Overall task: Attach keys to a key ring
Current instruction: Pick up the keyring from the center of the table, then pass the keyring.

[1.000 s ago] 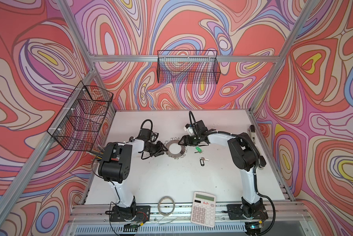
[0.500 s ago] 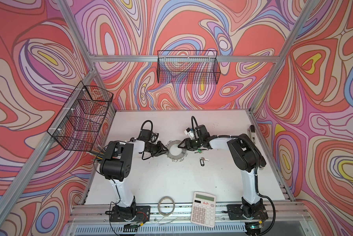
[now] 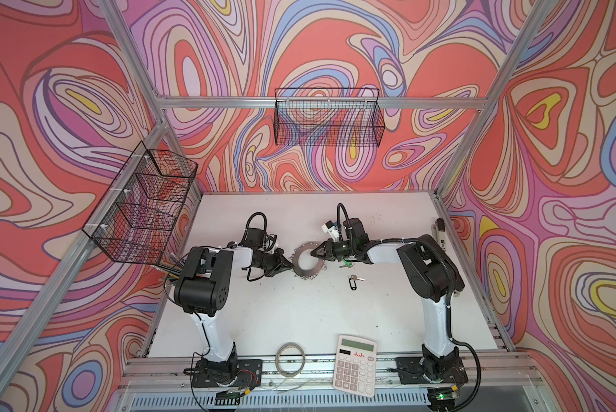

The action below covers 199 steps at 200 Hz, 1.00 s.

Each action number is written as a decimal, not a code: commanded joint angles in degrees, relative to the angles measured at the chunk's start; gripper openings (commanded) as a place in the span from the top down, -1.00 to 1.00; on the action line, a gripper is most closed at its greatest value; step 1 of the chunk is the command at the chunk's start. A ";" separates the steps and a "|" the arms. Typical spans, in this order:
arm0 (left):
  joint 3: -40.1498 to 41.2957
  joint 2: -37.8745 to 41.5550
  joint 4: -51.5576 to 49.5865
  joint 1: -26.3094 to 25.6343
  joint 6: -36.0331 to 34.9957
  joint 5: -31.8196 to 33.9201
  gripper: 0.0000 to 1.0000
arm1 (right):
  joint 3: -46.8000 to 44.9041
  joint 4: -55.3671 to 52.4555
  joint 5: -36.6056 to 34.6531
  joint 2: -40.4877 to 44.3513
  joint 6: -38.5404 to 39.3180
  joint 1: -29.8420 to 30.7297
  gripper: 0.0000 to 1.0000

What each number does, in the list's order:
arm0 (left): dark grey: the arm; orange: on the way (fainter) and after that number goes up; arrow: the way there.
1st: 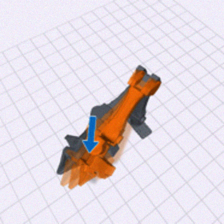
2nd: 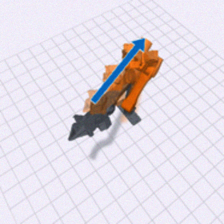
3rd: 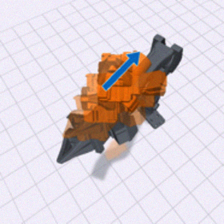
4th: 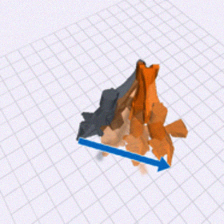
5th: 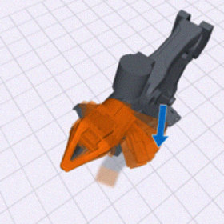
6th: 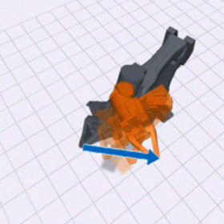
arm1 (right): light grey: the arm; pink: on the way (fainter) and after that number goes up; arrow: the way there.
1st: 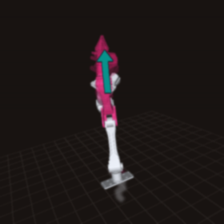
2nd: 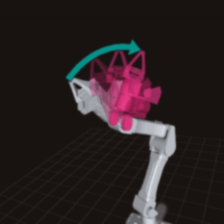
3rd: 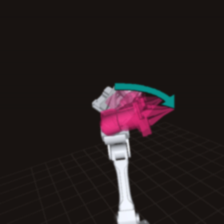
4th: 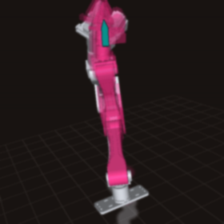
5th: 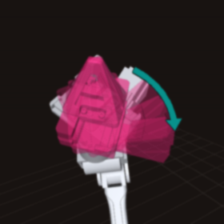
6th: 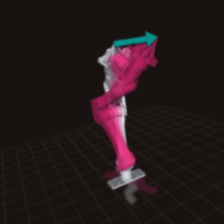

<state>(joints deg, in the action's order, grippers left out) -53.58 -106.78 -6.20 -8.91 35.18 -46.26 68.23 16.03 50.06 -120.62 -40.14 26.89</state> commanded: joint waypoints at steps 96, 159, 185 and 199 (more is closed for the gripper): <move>-0.16 10.49 0.51 6.01 -1.82 -12.89 0.37 | -3.10 11.65 9.73 7.45 -5.83 -2.62 1.00; 4.28 23.25 12.98 9.52 4.24 -21.59 -0.08 | 1.30 5.44 19.06 12.80 -0.96 -4.04 1.00; 4.77 26.24 13.36 9.28 5.25 -24.48 -0.09 | 3.35 5.05 20.47 14.68 -1.06 -4.10 1.00; 5.41 28.10 13.00 8.72 5.25 -24.80 -0.10 | 4.81 4.63 20.56 14.97 -1.12 -4.05 1.00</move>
<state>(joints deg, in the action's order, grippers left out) -49.76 -81.62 4.82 0.56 38.85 -67.18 69.82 21.17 67.55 -107.85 -41.95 22.83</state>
